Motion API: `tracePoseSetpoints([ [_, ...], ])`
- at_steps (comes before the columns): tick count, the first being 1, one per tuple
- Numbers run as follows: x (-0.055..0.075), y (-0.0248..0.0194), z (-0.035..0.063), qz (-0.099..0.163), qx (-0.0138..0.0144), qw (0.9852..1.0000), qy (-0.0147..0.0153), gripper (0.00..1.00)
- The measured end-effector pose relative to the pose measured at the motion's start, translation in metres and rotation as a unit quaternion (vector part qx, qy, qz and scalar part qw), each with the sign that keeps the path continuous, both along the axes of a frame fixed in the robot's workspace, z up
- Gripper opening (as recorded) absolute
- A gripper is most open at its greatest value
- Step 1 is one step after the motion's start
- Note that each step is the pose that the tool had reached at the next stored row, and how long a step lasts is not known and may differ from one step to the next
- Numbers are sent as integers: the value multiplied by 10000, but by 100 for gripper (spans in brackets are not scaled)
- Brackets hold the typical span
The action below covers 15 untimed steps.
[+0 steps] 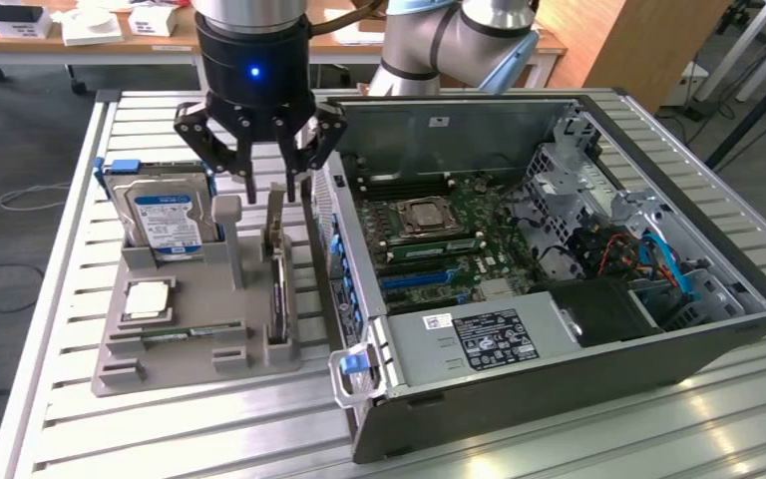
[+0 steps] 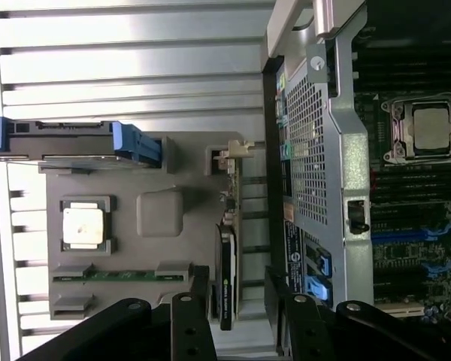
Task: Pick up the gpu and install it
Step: 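Pick up the gpu and move the gpu toward the slot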
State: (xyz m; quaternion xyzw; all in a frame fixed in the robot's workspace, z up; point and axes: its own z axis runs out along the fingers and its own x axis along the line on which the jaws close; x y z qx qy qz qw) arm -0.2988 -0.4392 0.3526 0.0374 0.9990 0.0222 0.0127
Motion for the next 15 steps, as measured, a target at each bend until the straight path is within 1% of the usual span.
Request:
tracePoseSetpoints([
  [5, -25, -4, -8, 0, 0, 10000, -4, 43],
  [15, -25, -30, -107, 0, 0, 10000, -3, 43],
])
